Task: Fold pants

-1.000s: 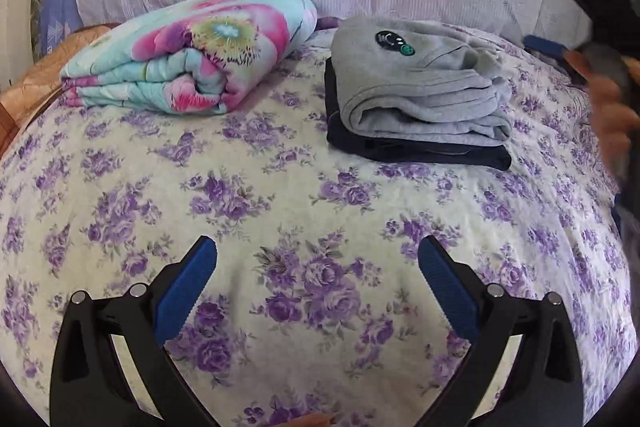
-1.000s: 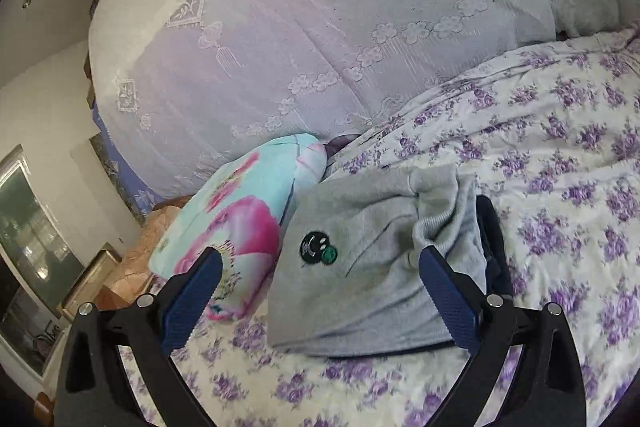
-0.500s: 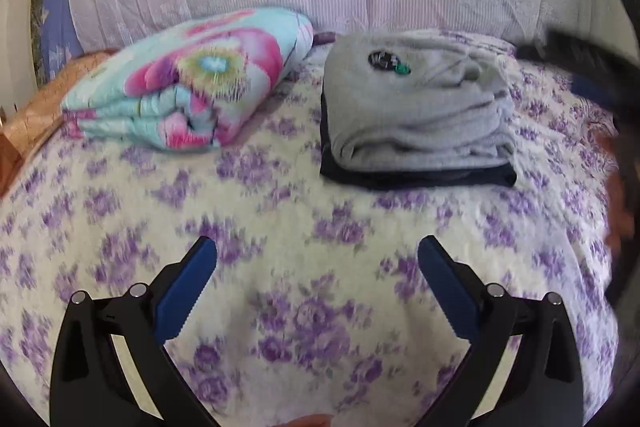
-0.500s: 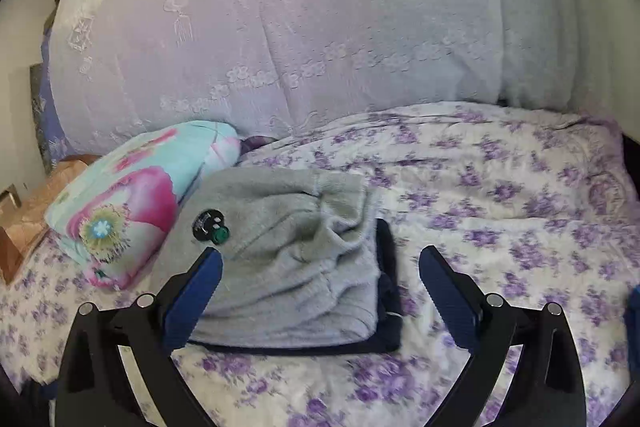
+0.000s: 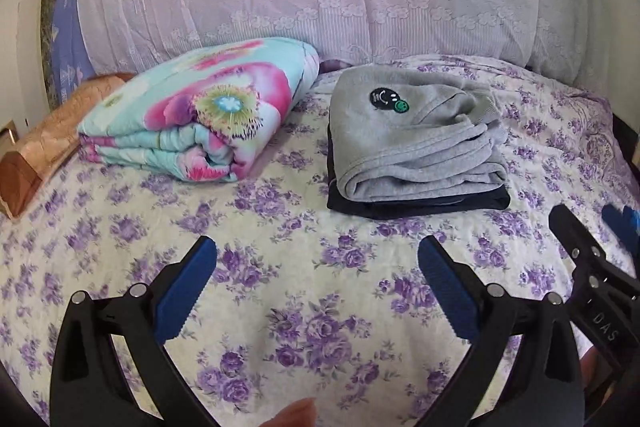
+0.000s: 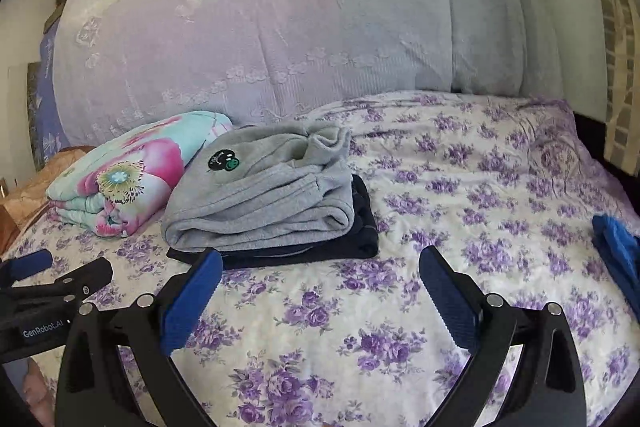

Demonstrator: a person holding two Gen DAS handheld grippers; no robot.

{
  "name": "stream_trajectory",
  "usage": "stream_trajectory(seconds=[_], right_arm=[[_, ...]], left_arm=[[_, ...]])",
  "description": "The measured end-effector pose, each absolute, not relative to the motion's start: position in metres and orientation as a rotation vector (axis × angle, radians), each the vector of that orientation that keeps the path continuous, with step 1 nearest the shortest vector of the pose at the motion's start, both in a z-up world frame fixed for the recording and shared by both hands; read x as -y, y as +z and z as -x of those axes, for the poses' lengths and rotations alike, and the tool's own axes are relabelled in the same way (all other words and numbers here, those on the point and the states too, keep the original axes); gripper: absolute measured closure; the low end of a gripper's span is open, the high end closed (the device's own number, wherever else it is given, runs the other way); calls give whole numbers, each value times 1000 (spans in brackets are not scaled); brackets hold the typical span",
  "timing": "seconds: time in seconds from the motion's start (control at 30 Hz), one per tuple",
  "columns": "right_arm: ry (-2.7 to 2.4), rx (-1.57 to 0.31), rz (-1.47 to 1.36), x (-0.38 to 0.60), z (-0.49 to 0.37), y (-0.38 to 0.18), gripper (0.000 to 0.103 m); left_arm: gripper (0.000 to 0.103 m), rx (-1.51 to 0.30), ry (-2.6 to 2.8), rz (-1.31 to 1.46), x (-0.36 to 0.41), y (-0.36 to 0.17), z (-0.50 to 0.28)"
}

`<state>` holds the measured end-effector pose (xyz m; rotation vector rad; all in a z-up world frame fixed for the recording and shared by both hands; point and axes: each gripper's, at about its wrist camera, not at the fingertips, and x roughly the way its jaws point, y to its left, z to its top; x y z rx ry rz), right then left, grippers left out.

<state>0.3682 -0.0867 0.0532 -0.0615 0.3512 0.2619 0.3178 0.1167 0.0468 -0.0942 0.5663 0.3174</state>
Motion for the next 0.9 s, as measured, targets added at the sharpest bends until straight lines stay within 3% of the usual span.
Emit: stream_trajectory(seconds=[0.5, 0.77, 0.9], right_arm=[[182, -395, 16, 105, -339, 60, 4], [265, -351, -33, 106, -306, 64, 4], [290, -284, -72, 115, -295, 73, 4]], left_arm=[[4, -497, 248, 63, -92, 65, -299], [4, -532, 325, 74, -84, 44, -282], [4, -482, 339, 84, -91, 59, -271]])
